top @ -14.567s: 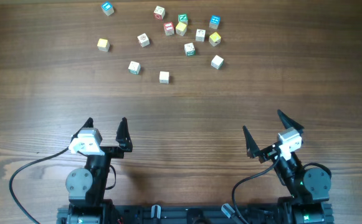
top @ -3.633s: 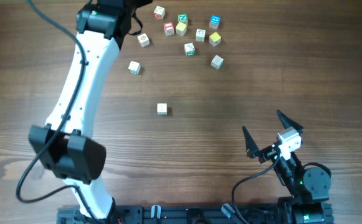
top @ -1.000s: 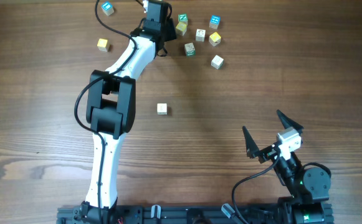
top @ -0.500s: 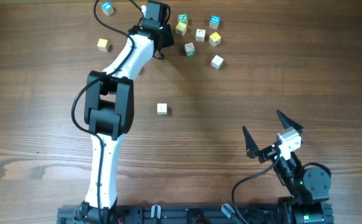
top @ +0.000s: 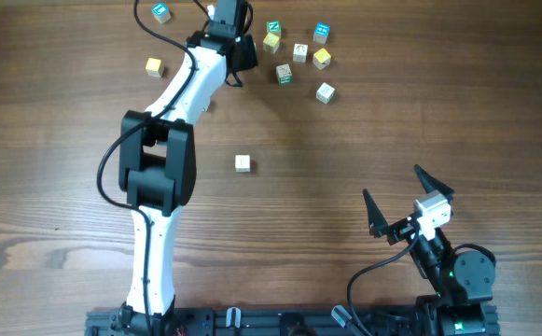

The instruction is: Form a circle

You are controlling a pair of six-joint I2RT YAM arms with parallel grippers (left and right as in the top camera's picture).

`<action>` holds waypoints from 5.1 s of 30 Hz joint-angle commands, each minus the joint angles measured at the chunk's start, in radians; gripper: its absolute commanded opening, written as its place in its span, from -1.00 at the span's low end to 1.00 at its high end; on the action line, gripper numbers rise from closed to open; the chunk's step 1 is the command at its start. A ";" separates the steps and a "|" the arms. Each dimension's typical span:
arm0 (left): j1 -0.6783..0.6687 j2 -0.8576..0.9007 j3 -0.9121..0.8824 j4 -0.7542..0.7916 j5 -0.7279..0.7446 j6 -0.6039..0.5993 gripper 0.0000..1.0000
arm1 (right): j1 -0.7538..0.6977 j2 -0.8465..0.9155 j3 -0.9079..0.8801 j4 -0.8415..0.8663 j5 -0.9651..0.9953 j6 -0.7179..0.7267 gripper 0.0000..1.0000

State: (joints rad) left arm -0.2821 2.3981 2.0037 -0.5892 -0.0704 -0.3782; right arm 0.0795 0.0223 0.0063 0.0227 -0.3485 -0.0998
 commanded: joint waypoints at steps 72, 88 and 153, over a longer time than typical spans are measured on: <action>0.002 0.082 -0.008 0.131 0.035 0.087 -0.54 | 0.002 -0.005 -0.001 0.006 -0.009 -0.005 1.00; -0.002 0.048 -0.008 0.136 0.035 0.087 -0.14 | 0.002 -0.005 -0.001 0.006 -0.009 -0.005 0.99; -0.211 -0.350 -0.522 -0.187 -0.081 -0.449 -0.92 | 0.002 -0.005 -0.001 0.006 -0.009 -0.005 1.00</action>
State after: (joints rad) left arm -0.4965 2.0369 1.4937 -0.7803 -0.1249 -0.8074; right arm 0.0795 0.0223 0.0063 0.0231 -0.3485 -0.0998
